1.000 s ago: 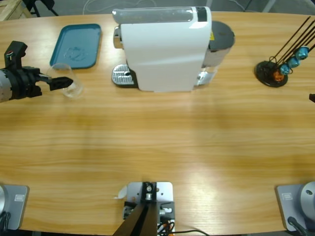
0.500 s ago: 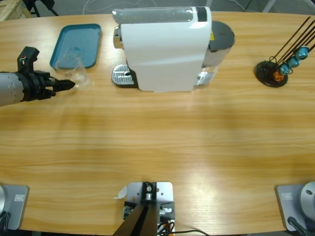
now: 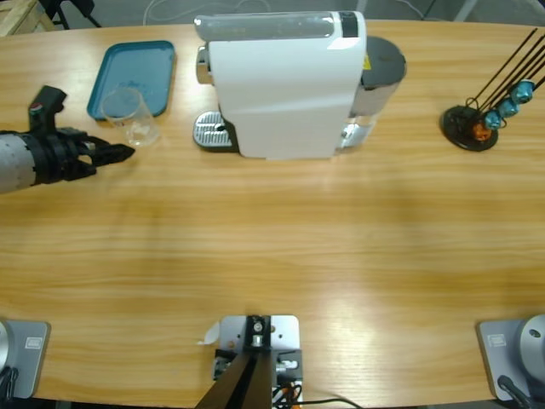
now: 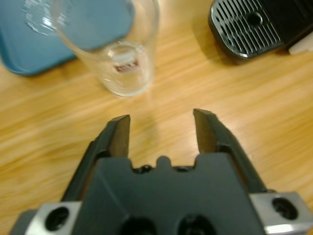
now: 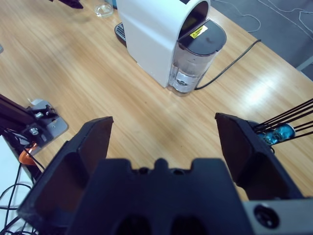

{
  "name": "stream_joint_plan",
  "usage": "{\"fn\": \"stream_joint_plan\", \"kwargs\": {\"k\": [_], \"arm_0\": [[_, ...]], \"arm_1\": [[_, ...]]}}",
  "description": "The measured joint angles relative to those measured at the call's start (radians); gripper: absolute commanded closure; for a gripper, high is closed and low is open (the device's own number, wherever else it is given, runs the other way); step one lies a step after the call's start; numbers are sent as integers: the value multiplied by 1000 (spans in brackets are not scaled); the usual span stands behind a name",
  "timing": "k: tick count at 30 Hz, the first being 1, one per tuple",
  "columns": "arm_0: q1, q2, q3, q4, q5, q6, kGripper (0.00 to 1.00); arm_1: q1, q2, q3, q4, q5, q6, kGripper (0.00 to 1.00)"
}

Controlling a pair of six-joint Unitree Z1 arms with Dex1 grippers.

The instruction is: Pour coffee

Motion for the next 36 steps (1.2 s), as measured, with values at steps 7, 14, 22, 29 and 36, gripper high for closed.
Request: {"fn": "stream_joint_plan", "kwargs": {"k": [7,14,22,29,36], "arm_0": [[-5,-58,0,-32,119,0,0],[-5,44,1,-184,126,-5,0],[-5,176,2,-375,126,-5,0],[-5,192,12,-395,126,-16,1],[-5,169,54,-390,122,-23,4]], "arm_1": [[0,-7,21,4,0,12,82],[0,-7,24,10,0,12,82],[0,-14,25,28,0,12,82],[0,-14,35,29,0,12,82],[0,-24,41,29,0,13,82]]}}
